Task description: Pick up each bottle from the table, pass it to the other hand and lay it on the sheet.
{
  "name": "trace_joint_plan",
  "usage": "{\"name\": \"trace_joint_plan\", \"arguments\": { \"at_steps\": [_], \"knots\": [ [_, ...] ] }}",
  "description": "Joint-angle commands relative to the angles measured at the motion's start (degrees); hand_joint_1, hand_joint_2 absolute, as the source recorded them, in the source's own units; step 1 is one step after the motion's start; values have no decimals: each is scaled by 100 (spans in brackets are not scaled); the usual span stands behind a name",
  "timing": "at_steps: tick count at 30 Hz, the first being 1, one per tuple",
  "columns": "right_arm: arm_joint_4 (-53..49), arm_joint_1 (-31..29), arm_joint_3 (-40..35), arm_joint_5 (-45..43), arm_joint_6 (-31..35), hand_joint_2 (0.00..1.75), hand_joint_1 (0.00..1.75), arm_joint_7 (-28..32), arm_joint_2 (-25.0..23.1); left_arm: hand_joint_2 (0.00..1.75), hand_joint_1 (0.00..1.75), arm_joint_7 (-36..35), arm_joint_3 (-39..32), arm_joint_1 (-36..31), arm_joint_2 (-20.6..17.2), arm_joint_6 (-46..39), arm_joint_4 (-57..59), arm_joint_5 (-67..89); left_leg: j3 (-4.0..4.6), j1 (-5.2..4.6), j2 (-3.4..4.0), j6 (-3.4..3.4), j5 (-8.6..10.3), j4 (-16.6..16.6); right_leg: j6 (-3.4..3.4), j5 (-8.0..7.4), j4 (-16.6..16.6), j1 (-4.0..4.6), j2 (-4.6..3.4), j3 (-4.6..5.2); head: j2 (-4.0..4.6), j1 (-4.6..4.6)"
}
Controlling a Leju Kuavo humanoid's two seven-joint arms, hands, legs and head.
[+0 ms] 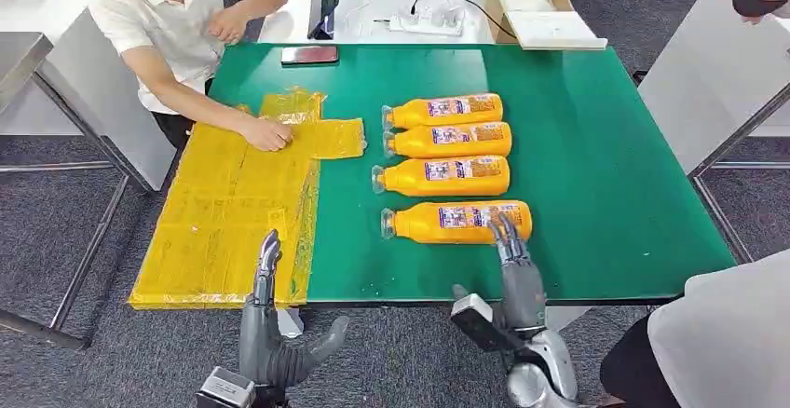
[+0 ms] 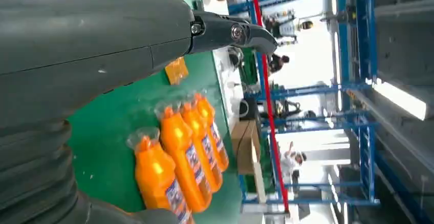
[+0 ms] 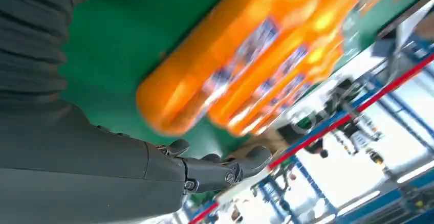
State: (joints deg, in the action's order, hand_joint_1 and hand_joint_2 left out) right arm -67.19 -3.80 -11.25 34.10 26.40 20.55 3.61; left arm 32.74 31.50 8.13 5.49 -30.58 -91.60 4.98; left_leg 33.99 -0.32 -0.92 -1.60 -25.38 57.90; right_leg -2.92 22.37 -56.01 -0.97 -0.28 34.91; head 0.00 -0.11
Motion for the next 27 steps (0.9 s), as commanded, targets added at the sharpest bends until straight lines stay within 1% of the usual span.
{"name": "trace_joint_plan", "arguments": {
  "at_steps": [1,4,7,10,11,13,14,15,17,18,19,21,23,24,26,27],
  "knots": [
    [1366,-987,424,577,-25,175,0,-223,369,175,0,146,255,-299,-73,116,548,-71,-30,5,9,12,-11,-8,14,11,7,7,1,-28,2,-2],
    [2039,-1576,241,963,-175,175,0,-136,392,175,0,200,252,-381,-3,166,580,-112,-28,3,28,10,-9,-8,11,2,8,5,-19,-21,2,2],
    [2544,-2045,-20,1209,-214,175,0,-157,238,175,0,224,225,-471,65,247,638,-100,-10,3,22,5,-3,-3,6,-3,4,3,-15,-8,2,0],
    [2745,-2224,-175,1259,-327,175,0,-216,123,175,0,223,223,-499,82,312,630,-78,-25,6,46,13,-10,-2,15,-3,3,8,-34,-16,2,0],
    [2775,-2239,-193,1263,-343,175,0,-225,115,175,0,222,221,-499,84,316,628,-74,-13,1,23,6,-2,-7,14,-7,4,2,-16,-10,0,0],
    [2870,-2295,-256,1280,-399,175,0,-256,88,175,0,229,237,-501,72,344,617,-44,-27,6,35,13,-8,-7,23,-5,6,8,-23,-20,0,0],
    [2929,-2345,-300,1311,-446,175,0,-303,87,175,0,254,264,-510,59,354,609,12,-20,5,20,10,-5,-6,20,-3,5,7,-10,-17,0,2],
    [3079,-2457,-341,1337,-520,175,0,-413,61,175,0,282,273,-504,63,339,593,72,-27,5,26,13,-8,-8,22,-2,5,7,-16,-20,0,0],
    [3298,-2640,-390,1328,-698,175,0,-606,25,175,0,272,274,-485,64,342,552,93,-8,1,11,4,-1,-4,13,-5,-1,2,-8,-5,2,0],
    [3306,-2665,-396,1329,-712,175,0,-618,22,175,0,268,273,-484,63,344,547,94,-18,3,26,8,-8,-1,17,-3,-3,5,-20,-11,2,2],
    [3357,-2705,-443,1388,-733,175,0,-675,28,175,0,239,272,-485,62,362,548,82,-9,3,19,5,-3,-2,13,-5,-3,3,-15,-6,0,0],
    [3625,-2861,-624,1517,-1025,175,0,-943,68,175,0,36,263,-485,52,579,537,-63,-27,6,34,11,-12,-2,20,0,-3,7,-23,-21,0,2],
    [3812,-2975,-803,1666,-1273,175,0,-1186,122,175,0,19,253,-451,71,572,501,38,-9,2,16,5,-1,-3,14,-6,-1,3,-10,-7,0,0],
    [3819,-2982,-806,1667,-1284,175,0,-1188,137,175,0,17,269,-441,78,570,486,55,-20,5,22,9,-5,-3,19,-3,1,6,-13,-17,0,0],
    [3998,-3123,-988,1857,-1520,175,0,-1558,167,175,0,-86,304,-385,38,570,365,172,-19,5,20,10,-7,-2,20,-2,0,7,-11,-17,0,2],
    [3993,-3136,-987,1857,-1522,175,0,-1558,167,175,0,-86,302,-384,35,570,364,173,-12,2,17,7,-5,0,17,-2,-3,3,-10,-9,2,0]
  ]
}}
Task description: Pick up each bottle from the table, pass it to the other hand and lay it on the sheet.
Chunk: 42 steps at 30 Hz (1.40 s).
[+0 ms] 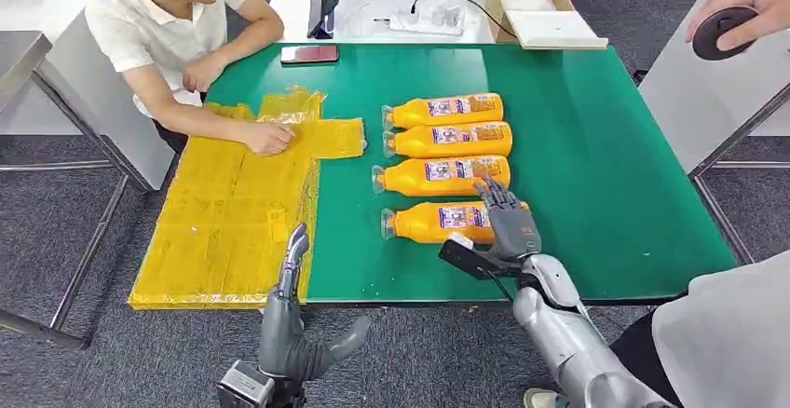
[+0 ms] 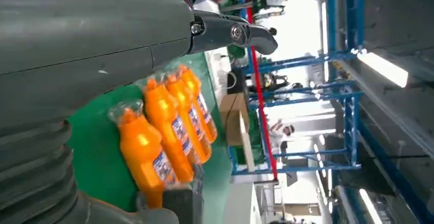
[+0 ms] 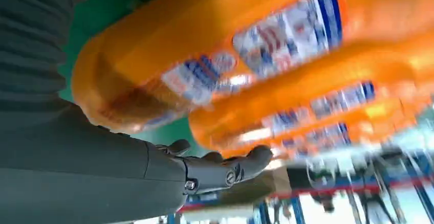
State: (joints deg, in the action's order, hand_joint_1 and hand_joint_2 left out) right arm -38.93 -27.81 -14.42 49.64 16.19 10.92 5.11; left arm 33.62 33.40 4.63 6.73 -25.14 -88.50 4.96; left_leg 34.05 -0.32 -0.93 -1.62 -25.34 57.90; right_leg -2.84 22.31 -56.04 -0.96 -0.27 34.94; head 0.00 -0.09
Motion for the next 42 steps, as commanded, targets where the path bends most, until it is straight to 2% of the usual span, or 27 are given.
{"name": "trace_joint_plan", "arguments": {
  "at_steps": [1,3,16,24,25,26,33,42],
  "knots": [
    [1208,-772,-685,314,-574,175,0,-698,16,175,0,-186,109,-23,-107,28,30,186,-11,0,14,7,-6,-2,7,3,-1,1,-9,-6,2,0],
    [1258,-827,-808,457,-676,175,0,-847,31,175,0,-225,106,-25,-124,56,16,202,-15,1,18,8,-8,-1,9,4,-2,3,-12,-9,0,-2],
    [1258,-827,-808,457,-676,175,0,-847,31,175,0,-225,106,-25,-124,56,16,202,-17,2,5,7,-4,-3,7,4,3,4,1,-15,2,-2],
    [1514,-1086,-1137,554,-1489,175,0,-1082,-34,175,0,-349,44,-13,-87,192,42,315,-26,4,17,12,-9,-3,13,6,1,6,-8,-20,2,-2],
    [1532,-1105,-1160,530,-1599,175,12,-998,-11,175,0,-346,37,-22,-86,195,59,315,-23,3,10,8,-5,-4,9,3,3,4,-3,-19,0,-2],
    [1559,-1124,-1159,487,-1688,175,175,-948,17,175,0,-340,28,-32,-82,198,79,314,-31,6,14,11,-9,-3,13,5,5,8,-4,-27,2,-2],
    [1648,-1083,-1268,167,-2163,175,175,-643,165,175,0,-271,7,-62,-72,207,145,295,-42,5,-3,8,-3,-7,9,6,10,6,12,-39,2,-2],
    [1638,-763,-1272,-180,-2168,175,175,-483,72,175,0,-267,2,-35,-118,113,104,304,-70,11,-8,13,-4,-14,15,6,23,14,17,-70,0,-2]
  ]
}}
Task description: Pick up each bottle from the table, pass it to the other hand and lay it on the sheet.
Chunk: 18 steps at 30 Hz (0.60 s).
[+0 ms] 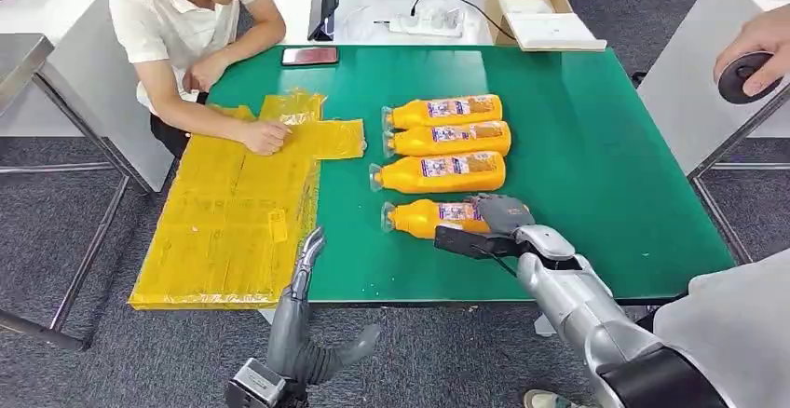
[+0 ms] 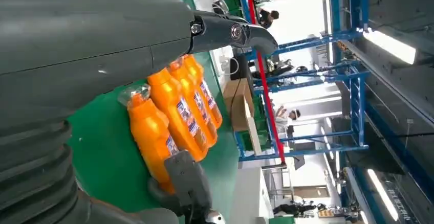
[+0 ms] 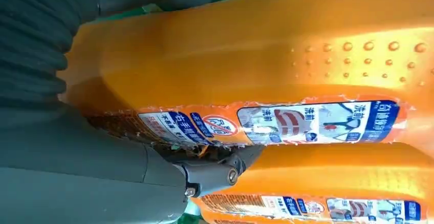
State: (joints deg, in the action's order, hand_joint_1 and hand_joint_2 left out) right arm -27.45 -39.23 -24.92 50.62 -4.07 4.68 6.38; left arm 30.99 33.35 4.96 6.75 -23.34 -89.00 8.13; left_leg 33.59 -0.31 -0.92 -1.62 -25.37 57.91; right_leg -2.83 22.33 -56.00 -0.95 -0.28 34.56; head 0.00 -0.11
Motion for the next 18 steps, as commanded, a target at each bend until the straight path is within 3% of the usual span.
{"name": "trace_joint_plan", "arguments": {
  "at_steps": [1,8,10,13,18],
  "knots": [
    [495,408,-230,-301,-149,175,175,159,-53,175,0,-4,6,-71,-121,-73,161,-16,-23,10,-7,10,-1,-12,11,3,16,11,14,-28,2,0],
    [454,497,-188,-466,-175,175,175,314,-83,175,0,6,3,-80,-115,-87,170,-37,-45,9,-8,9,-1,-10,11,4,17,10,14,-49,0,0],
    [258,703,81,-990,-273,175,175,851,-139,175,0,-104,-140,-35,-23,-142,178,-282,-53,10,-8,10,0,-15,13,3,20,12,15,-57,0,0],
    [-820,1427,614,-2126,-398,175,175,1497,-286,175,0,-751,-513,51,184,-410,332,-978,-64,15,-11,13,-1,-18,15,4,28,17,20,-72,0,-2],
    [-3421,2517,732,-3624,-267,175,175,1348,-689,175,0,-1159,-744,208,239,-695,578,-2374,-100,25,50,35,-25,-30,27,1,36,32,-39,-87,0,-4]
  ]
}}
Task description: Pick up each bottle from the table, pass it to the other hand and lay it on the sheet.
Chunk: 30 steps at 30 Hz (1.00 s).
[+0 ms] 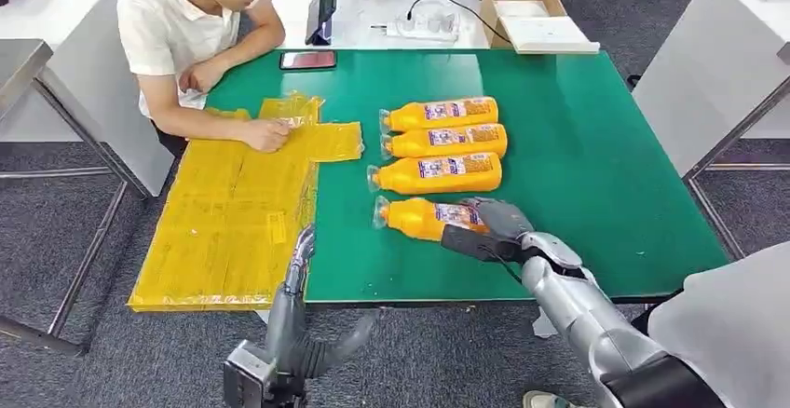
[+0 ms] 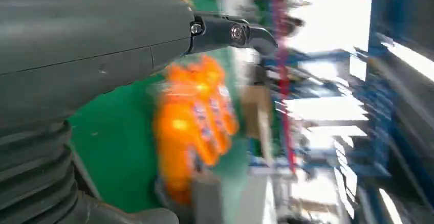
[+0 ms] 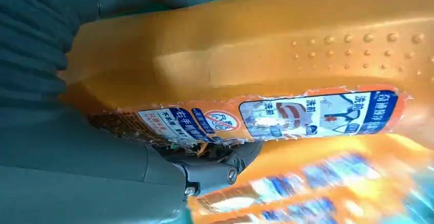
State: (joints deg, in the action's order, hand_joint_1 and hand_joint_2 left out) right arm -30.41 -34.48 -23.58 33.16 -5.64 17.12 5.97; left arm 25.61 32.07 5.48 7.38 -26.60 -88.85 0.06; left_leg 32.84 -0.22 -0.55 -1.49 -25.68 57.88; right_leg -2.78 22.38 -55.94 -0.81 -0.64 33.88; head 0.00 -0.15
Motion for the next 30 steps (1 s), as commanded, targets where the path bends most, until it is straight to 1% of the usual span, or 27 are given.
{"name": "trace_joint_plan", "arguments": {
  "at_steps": [1,2,3,5,8,9,10,14,17,19,23,24,30],
  "knots": [
    [-3304,2088,527,-1895,-1,175,175,84,-664,175,0,-609,-606,151,158,-415,604,-1662,-18,13,17,17,-4,-16,18,1,14,14,-8,-15,0,7],
    [-3432,2101,450,-1927,52,175,175,-41,-665,175,0,-556,-580,147,124,-434,637,-1728,-14,15,26,23,-7,-17,21,0,12,14,-16,-9,0,4],
    [-3432,2101,450,-1927,52,175,175,-41,-665,175,0,-556,-580,147,124,-434,637,-1728,-4,20,10,17,-6,-8,15,4,4,17,-7,-2,0,4],
    [-3370,2067,434,-1961,60,175,175,-46,-614,175,0,-551,-546,129,109,-450,629,-1747,19,17,5,18,1,-6,15,4,-1,16,-2,27,0,7],
    [-3301,2047,435,-2001,67,175,175,-15,-589,175,0,-551,-523,121,99,-466,612,-1760,44,24,-2,22,9,-5,15,8,-4,18,5,43,2,4],
    [-3301,2047,435,-2001,67,175,175,-15,-589,175,0,-551,-523,121,99,-466,612,-1760,39,27,-1,28,2,-5,23,16,-3,22,13,38,2,7],
    [-3301,2047,435,-2001,67,175,175,-15,-589,175,0,-551,-523,121,99,-466,612,-1760,53,24,-5,19,9,-4,13,9,-3,17,8,48,2,4],
    [-3301,2047,435,-2001,67,175,175,-15,-589,175,0,-551,-523,121,99,-466,612,-1760,56,21,9,20,7,-8,16,8,-2,15,-2,53,0,4],
    [-3301,2047,435,-2001,67,175,175,-15,-589,175,0,-551,-523,121,99,-466,612,-1760,74,13,-5,16,12,-5,12,5,-2,7,6,70,2,4],
    [-3301,2047,435,-2001,67,175,175,-15,-589,175,0,-551,-523,121,99,-466,612,-1760,82,12,-2,15,13,-5,10,3,-3,5,1,79,2,4],
    [-3301,2047,435,-2001,67,175,175,-15,-589,175,0,-551,-523,121,99,-466,612,-1760,67,15,5,21,7,-9,18,8,0,10,1,66,0,4],
    [-3301,2047,435,-2001,67,175,175,-15,-589,175,0,-551,-523,121,99,-466,612,-1760,85,13,-2,15,13,-5,11,3,-2,6,3,83,0,4],
    [-3301,2047,435,-2001,67,175,175,-15,-589,175,0,-551,-523,121,99,-466,612,-1760,77,14,1,18,8,-6,15,7,-1,8,4,76,0,4]
  ]
}}
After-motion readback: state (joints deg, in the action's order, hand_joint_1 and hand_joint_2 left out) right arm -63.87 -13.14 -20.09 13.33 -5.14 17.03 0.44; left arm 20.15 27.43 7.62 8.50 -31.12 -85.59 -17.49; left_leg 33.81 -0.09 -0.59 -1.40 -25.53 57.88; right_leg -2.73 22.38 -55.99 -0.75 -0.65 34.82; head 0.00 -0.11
